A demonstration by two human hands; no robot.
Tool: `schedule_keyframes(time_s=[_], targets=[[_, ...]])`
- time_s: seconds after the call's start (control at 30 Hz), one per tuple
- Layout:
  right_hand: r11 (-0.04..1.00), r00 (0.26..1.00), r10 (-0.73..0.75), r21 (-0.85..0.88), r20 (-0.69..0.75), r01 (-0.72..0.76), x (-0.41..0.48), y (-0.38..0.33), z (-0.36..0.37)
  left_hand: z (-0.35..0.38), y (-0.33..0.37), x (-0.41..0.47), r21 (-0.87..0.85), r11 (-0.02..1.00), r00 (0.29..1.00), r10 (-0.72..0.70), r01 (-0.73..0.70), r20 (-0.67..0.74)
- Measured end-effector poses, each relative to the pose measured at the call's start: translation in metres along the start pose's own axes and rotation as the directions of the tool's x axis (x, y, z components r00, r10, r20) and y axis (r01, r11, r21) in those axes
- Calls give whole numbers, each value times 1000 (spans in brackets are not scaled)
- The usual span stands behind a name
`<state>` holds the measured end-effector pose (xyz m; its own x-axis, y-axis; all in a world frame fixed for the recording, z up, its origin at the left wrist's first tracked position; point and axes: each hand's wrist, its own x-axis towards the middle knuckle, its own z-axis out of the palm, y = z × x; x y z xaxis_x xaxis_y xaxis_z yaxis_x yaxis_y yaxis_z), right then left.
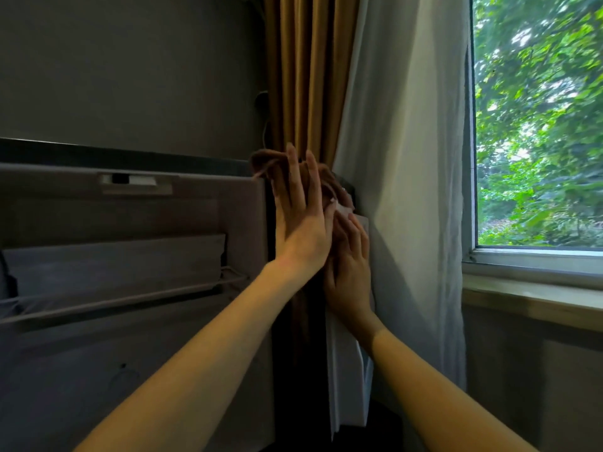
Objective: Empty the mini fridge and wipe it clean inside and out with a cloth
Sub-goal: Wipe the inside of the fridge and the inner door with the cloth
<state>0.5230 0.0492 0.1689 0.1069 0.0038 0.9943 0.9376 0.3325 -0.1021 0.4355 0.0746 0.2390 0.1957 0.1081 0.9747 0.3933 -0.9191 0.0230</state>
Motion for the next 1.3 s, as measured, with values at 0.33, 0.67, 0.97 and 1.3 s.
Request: schedule_keyframes(time_s=[0.33, 0.67, 0.97, 1.3], targets=[[995, 998, -36, -95, 55, 41, -5, 6, 4, 17, -5, -84, -188, 980, 997, -71, 62, -44], [998, 1000, -2, 57, 6, 2, -3, 1, 2, -18, -19, 8, -117, 993, 999, 30, -25, 43], [993, 999, 30, 113, 19, -32, -8, 12, 3, 8, -19, -56, -220, 975, 999, -31, 28, -14], [979, 995, 99, 178, 13, -100, -53, 17, 3, 35, -6, -236, -93, 913, 890, -359, 398, 282]])
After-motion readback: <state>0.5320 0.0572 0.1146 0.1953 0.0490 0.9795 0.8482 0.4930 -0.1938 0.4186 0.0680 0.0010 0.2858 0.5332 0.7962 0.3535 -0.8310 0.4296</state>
